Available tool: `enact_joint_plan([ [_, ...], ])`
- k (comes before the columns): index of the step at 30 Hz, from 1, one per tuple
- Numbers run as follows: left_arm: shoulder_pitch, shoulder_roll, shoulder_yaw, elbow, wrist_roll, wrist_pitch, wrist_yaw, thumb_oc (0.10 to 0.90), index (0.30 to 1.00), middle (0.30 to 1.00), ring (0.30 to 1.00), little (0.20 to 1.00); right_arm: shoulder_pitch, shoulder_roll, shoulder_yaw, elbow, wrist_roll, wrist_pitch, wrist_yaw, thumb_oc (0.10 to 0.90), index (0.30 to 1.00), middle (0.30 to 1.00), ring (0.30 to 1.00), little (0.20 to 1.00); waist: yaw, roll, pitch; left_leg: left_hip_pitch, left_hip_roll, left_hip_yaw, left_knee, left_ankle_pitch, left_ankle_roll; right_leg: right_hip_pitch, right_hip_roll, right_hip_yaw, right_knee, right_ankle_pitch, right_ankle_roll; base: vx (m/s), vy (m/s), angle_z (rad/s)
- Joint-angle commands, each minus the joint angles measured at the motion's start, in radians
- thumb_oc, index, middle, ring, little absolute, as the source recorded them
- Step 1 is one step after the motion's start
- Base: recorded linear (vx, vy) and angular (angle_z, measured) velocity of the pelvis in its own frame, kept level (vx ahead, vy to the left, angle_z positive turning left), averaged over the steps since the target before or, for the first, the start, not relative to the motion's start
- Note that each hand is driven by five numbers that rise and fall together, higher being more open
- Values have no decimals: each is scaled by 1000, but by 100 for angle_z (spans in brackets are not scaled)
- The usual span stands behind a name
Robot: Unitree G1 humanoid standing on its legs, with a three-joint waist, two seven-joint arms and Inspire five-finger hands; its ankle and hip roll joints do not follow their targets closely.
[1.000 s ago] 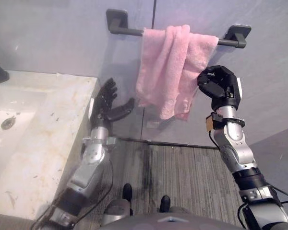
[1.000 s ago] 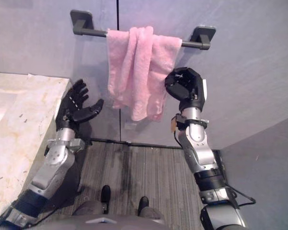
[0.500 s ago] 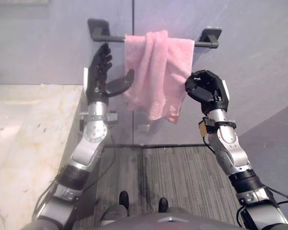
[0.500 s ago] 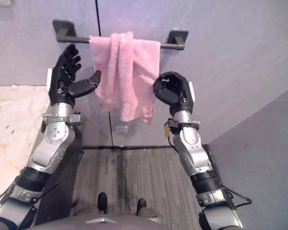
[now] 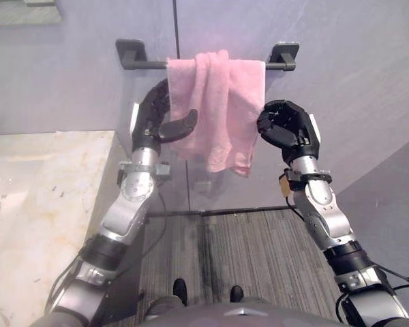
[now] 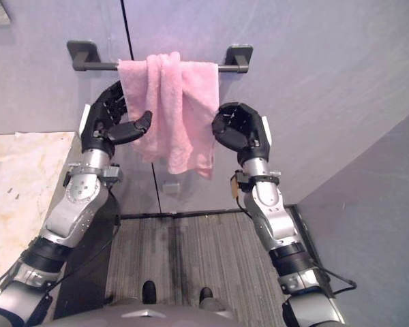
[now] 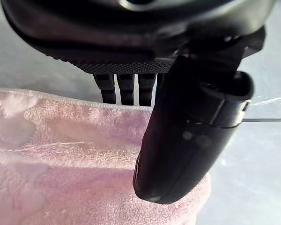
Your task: Organize the bathroom.
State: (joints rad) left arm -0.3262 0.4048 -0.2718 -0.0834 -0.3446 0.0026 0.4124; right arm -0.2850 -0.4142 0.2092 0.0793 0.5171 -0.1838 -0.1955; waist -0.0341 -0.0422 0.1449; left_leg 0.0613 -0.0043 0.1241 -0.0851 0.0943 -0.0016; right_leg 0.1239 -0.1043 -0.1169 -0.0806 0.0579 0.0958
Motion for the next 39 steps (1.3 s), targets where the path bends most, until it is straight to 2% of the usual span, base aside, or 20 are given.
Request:
enact_joint_plan([
  [1, -141, 16, 36, 59, 87, -107, 24, 400, 300, 300, 300, 300, -39, 5, -26, -17, -39, -74, 19, 488, 432, 432, 432, 432, 2, 3, -118, 40, -14, 7, -2, -89, 22, -23, 17, -65, -6, 21, 10, 17, 5, -5],
  [8, -105, 34, 81, 50, 91, -119, 21, 400, 300, 300, 300, 300, -12, 3, -44, -18, -46, -71, 20, 483, 425, 425, 425, 425, 7, 1, -119, 43, -15, 9, -2, -91, 22, -19, 17, -70, -5, 17, 9, 2, 1, -1],
  [16, -97, 42, 90, 85, 105, -117, 36, 400, 300, 300, 300, 300, -4, 5, -49, 4, -43, -82, -2, 480, 420, 420, 420, 420, 7, 1, -117, 43, -18, 11, -2, -91, 24, -20, 14, -72, -3, 18, 10, 0, 0, 0],
  [18, -89, 46, 101, 98, 94, -129, 58, 400, 300, 300, 300, 300, 3, 7, -59, 12, -37, -90, -8, 458, 387, 387, 387, 387, 7, 3, -117, 44, -18, 12, -2, -91, 25, -19, 14, -72, -3, 18, 10, 0, 0, 0],
  [21, -37, 50, 151, 103, 53, -164, 117, 400, 300, 300, 300, 300, 49, 9, -89, -1, -29, -102, -28, 453, 380, 380, 380, 380, 9, 4, -116, 44, -19, 13, -2, -91, 25, -20, 13, -74, -3, 19, 11, 0, 0, 0],
  [22, -22, 45, 166, 101, 50, -170, 122, 400, 300, 300, 300, 300, 61, 11, -98, -4, -29, -106, -31, 430, 345, 345, 345, 345, 9, 4, -115, 44, -19, 13, -2, -92, 25, -20, 12, -74, -3, 18, 10, 0, 0, 0],
  [24, 21, 23, 197, 95, 24, -201, 157, 400, 300, 300, 300, 300, 90, 22, -115, -13, -16, -114, -54, 403, 305, 305, 305, 305, 11, 4, -112, 44, -19, 12, -2, -91, 26, -21, 12, -75, -2, 18, 9, -11, 14, -4],
  [26, 60, -9, 218, 86, 15, -228, 193, 400, 300, 300, 300, 300, 118, 40, -128, -23, -4, -127, -91, 400, 300, 300, 300, 300, 12, 3, -108, 44, -20, 12, -2, -90, 27, -21, 12, -76, -1, 19, 8, -7, 6, -2],
  [31, 84, -63, 206, 74, 0, -252, 264, 400, 300, 300, 300, 300, 135, 94, -115, -25, 2, -164, -180, 400, 300, 300, 300, 300, 14, -2, -101, 43, -21, 12, -2, -91, 31, -22, 11, -75, 2, 21, 7, 0, 0, 0],
  [39, 61, -79, 139, 70, -19, -218, 232, 400, 300, 300, 300, 300, 122, 115, -70, -28, -10, -182, -217, 400, 300, 300, 300, 300, 14, -6, -93, 42, -22, 17, -2, -92, 35, -27, 10, -71, 3, 27, 10, 0, 0, 0],
])
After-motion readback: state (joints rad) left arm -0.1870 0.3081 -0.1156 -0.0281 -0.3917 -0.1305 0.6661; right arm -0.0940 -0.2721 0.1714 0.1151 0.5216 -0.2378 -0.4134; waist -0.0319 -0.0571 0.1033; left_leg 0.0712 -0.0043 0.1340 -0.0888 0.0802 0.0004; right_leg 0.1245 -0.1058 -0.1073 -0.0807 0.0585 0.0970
